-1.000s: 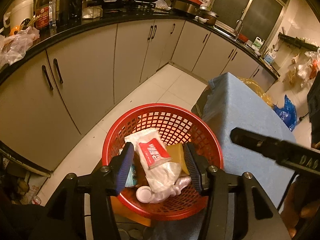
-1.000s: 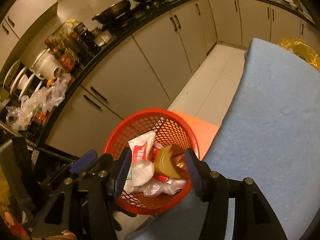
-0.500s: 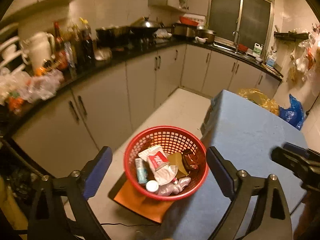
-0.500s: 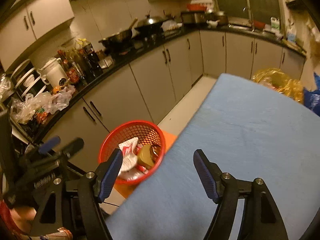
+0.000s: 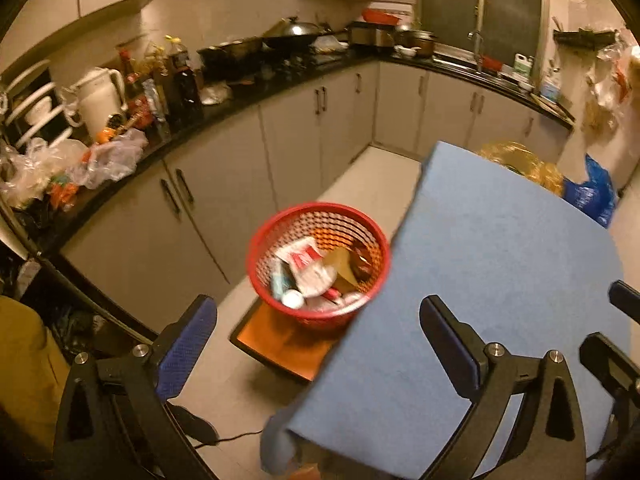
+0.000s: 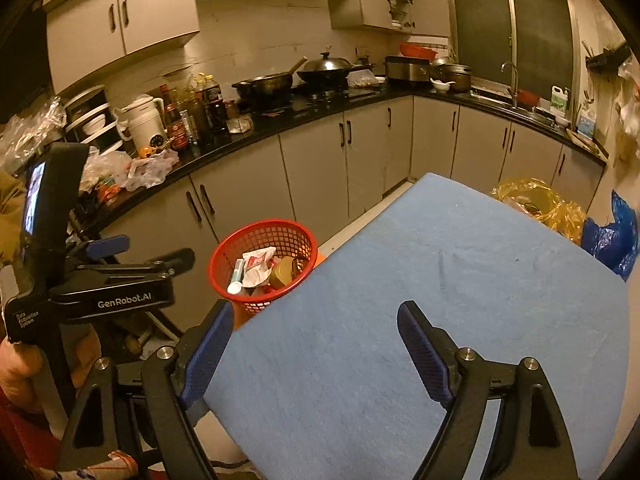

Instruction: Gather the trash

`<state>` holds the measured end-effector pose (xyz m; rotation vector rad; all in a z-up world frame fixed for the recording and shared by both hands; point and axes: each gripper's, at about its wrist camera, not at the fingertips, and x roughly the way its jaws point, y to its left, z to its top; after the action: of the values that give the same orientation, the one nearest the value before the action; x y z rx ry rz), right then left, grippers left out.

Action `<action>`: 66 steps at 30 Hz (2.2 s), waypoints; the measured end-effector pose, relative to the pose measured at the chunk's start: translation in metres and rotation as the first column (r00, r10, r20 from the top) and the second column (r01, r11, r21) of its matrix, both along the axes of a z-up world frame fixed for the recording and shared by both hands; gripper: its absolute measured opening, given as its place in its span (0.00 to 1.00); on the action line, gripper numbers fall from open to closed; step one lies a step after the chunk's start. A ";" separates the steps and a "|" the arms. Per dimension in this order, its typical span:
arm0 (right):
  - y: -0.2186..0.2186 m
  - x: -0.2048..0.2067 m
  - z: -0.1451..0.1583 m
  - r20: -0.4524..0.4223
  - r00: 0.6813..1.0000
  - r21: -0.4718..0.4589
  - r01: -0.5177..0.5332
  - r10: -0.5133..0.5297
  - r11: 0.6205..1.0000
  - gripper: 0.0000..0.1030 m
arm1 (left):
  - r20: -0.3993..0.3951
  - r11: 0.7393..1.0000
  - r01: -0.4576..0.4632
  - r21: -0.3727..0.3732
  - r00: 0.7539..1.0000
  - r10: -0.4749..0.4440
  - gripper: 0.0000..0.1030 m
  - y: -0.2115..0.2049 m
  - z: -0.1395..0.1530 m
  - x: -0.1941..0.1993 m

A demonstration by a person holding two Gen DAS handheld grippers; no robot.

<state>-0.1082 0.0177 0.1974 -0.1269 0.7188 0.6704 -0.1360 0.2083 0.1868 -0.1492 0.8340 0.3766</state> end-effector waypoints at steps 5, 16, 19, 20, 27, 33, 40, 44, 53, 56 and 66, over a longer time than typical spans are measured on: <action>-0.009 -0.007 0.003 0.014 1.000 0.011 -0.010 0.010 1.000 0.85 | 0.018 0.999 -0.034 0.015 0.999 0.034 0.98 -0.006 0.006 -0.010; -0.001 -0.009 0.010 0.050 0.997 0.006 -0.057 0.057 0.998 0.85 | 0.022 0.990 -0.022 0.141 1.000 0.019 0.98 -0.021 0.013 -0.017; 0.003 -0.009 0.010 0.051 0.996 -0.001 -0.072 0.072 0.997 0.85 | 0.024 0.989 -0.029 0.144 0.999 0.026 0.98 -0.020 0.014 -0.018; 0.003 -0.010 0.010 0.052 0.996 -0.002 -0.075 0.075 0.997 0.85 | 0.028 0.989 -0.034 0.141 0.999 0.030 0.98 -0.019 0.015 -0.019; 0.009 -0.007 0.008 0.050 0.994 -0.007 -0.095 0.095 0.995 0.85 | 0.021 0.985 -0.048 0.165 0.999 0.045 0.98 -0.015 0.014 -0.022; 0.014 -0.006 0.006 0.044 0.992 -0.010 -0.114 0.114 0.993 0.85 | 0.013 0.982 -0.052 0.180 0.999 0.050 0.98 -0.012 0.012 -0.024; 0.021 -0.006 0.004 0.038 0.990 -0.013 -0.132 0.132 0.991 0.85 | 0.006 0.981 -0.064 0.183 0.998 0.064 0.98 -0.006 0.011 -0.027; 0.024 -0.006 0.003 0.037 0.990 -0.017 -0.138 0.139 0.990 0.85 | 0.002 0.981 -0.071 0.182 0.997 0.071 0.98 -0.002 0.009 -0.027; 0.030 -0.003 -0.001 0.023 0.990 -0.023 -0.137 0.138 0.990 0.85 | -0.004 0.979 -0.082 0.188 0.996 0.084 0.98 0.004 0.006 -0.028; 0.032 -0.003 -0.002 0.019 0.990 -0.025 -0.139 0.140 0.990 0.85 | -0.008 0.979 -0.085 0.187 0.996 0.088 0.98 0.005 0.003 -0.029; 0.035 -0.001 -0.004 0.012 0.990 -0.027 -0.142 0.143 0.989 0.85 | -0.016 0.978 -0.092 0.185 0.995 0.096 0.98 0.010 0.001 -0.028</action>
<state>-0.1093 0.0531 0.1931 -0.2081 0.7099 0.7962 -0.1642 0.2184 0.1882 -0.0121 0.8142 0.5434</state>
